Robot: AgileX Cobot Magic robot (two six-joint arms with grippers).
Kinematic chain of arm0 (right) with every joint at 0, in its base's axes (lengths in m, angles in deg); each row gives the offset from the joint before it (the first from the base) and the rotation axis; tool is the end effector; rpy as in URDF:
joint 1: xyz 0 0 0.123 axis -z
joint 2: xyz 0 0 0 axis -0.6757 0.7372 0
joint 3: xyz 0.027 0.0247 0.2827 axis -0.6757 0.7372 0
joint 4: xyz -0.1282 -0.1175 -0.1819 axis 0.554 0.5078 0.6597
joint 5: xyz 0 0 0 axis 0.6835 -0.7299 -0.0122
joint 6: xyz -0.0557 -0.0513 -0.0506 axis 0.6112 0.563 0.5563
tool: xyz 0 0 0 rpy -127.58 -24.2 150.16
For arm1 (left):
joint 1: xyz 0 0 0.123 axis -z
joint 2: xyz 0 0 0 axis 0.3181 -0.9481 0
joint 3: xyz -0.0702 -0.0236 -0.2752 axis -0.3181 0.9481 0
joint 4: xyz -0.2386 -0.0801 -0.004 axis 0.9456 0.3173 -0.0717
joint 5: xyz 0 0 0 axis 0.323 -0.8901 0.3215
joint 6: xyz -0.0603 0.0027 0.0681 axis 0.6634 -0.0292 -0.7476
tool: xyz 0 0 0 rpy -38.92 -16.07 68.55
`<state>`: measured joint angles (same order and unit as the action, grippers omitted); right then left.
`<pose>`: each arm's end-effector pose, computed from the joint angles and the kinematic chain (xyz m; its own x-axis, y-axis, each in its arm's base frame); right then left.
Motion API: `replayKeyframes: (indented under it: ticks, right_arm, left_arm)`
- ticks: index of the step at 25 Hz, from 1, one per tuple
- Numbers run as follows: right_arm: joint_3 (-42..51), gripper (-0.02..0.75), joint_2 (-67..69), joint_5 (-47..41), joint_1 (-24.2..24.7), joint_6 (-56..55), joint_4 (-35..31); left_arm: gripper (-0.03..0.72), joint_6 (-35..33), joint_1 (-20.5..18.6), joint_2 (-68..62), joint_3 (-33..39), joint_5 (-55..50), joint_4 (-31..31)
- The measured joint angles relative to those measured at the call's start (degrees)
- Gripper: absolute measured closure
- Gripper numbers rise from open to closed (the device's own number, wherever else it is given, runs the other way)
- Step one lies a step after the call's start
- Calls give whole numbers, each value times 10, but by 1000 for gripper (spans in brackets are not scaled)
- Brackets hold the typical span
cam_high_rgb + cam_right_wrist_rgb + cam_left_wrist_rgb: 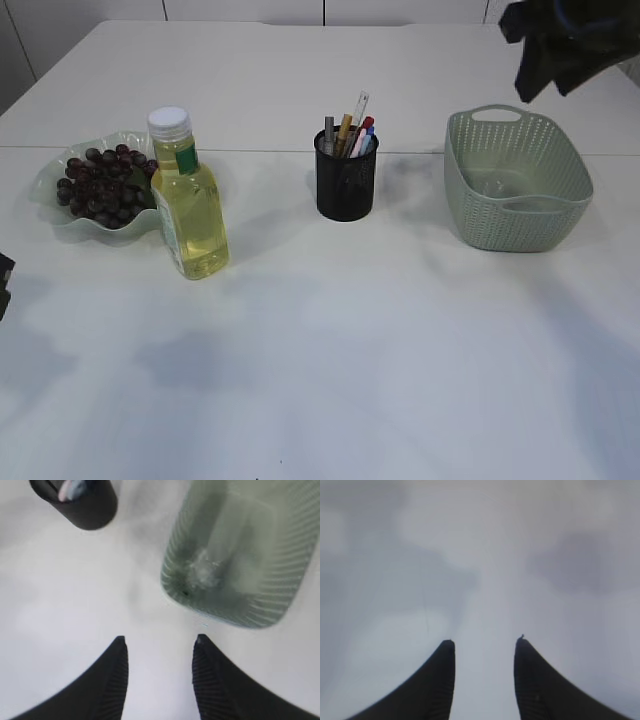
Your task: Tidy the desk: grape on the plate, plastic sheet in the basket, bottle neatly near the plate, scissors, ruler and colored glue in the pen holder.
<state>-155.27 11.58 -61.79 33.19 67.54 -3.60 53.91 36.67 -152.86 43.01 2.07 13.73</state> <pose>0.3742 0.0654 0.3542 -0.8685 -0.2362 -0.4358 -0.2619 0.9651 -0.0011 0.2118 -0.0633 0.2540 -0.9089 0.0443 -0.4147 0.0685 0.9967 -0.0436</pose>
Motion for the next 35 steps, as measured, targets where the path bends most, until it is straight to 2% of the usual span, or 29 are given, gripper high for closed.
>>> replayKeyframes:
  ticks: [3,10,16,18,23,29,35]
  right_arm:
    - [55,391,-49,1,0,-21,13]
    - [204,391,-189,36,0,-26,-6]
    - [303,392,-305,40,0,-27,42]
    - [328,392,-341,40,0,-29,52]
    - [373,391,-442,40,0,-57,56]
    - [422,391,-563,37,0,-92,57]
    - [447,392,-692,-14,0,-96,57]
  left_arm:
    - [399,0,0,0,0,1,-1]
    - [399,0,0,5,0,-6,-1]
    - [395,13,0,52,0,-57,-3]
    - [369,30,0,71,0,-75,-8]
    - [231,58,0,132,0,-119,-13]
    - [205,60,0,230,0,-175,-21]
    - [204,60,0,334,0,-249,-38]
